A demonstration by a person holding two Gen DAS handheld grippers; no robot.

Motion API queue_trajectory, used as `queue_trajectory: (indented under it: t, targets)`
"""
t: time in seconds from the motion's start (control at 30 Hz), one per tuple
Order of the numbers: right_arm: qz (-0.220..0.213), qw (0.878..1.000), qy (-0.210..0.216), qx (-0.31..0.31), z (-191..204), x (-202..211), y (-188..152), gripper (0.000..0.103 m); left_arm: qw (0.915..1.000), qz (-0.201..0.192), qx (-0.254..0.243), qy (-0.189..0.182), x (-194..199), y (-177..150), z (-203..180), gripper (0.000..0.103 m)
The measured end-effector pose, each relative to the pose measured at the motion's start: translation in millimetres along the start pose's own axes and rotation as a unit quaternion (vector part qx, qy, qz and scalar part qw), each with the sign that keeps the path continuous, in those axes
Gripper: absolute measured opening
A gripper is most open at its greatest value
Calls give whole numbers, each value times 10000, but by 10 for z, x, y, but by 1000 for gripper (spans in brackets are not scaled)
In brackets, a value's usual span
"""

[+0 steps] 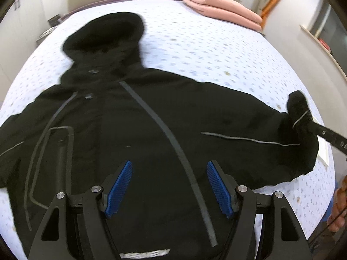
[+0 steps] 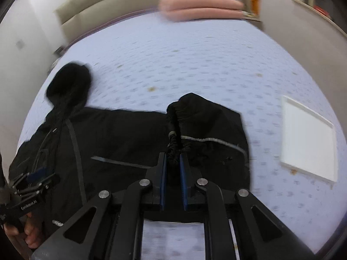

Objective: Fold large clothes

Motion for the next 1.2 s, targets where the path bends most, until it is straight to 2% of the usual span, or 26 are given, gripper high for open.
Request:
queue_trajectory:
  t: [0.13, 0.3, 0.43, 0.57, 0.7, 0.77, 0.87, 0.97, 1.07, 1.1, 1.13, 1.2]
  targets:
    - [-27, 9994, -179, 296, 476, -3, -29, 14, 9998, -6, 91, 168, 178, -74, 436, 73]
    - [-238, 9984, 98, 494, 1098, 179, 69, 14, 9989, -106, 371, 279, 318, -164, 935, 73]
    - [-185, 9947, 563, 840, 1856, 176, 44, 14, 9972, -133, 655, 334, 354, -195, 1288, 73]
    - [161, 9883, 857, 1253, 2639, -150, -215, 14, 9953, -103, 810, 512, 338, -267, 1640, 73]
    - [728, 9826, 751, 1536, 3093, -792, -557, 14, 9950, 70, 887, 449, 223, -343, 1891, 73]
    - [1038, 9807, 561, 1560, 3162, -1144, -722, 15, 9948, 181, 955, 301, 167, -390, 1978, 73]
    - [1292, 9797, 598, 1412, 3160, -1414, -872, 16, 9951, 270, 942, 150, 75, -422, 2020, 73]
    - [1339, 9788, 860, 1288, 3170, -1315, -858, 24, 9962, 278, 821, -88, 59, -407, 1930, 73]
    - [1398, 9745, 1240, 1242, 3084, -1021, -787, 29, 9959, 272, 597, -619, 63, -333, 1668, 73]
    - [1275, 9755, 1323, 1207, 3015, -822, -756, 36, 9953, 266, 506, -783, 62, -304, 1566, 73]
    - [1163, 9776, 1318, 1155, 2936, -689, -741, 52, 9942, 269, 403, -956, 55, -270, 1453, 73]
    - [855, 9840, 1237, 956, 2692, -439, -722, 66, 9910, 292, 219, -1291, 8, -203, 1206, 73]
Point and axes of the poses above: each gripper's, at about its wrist camera, not at the fingertips, and x roughly against the way its jaws point, z to its left, y to its top, the point moved 5 cm from there along -x, roughly the way its jaws point, and after that the axes turned 5 degrees about z, right-handed, at the moved point
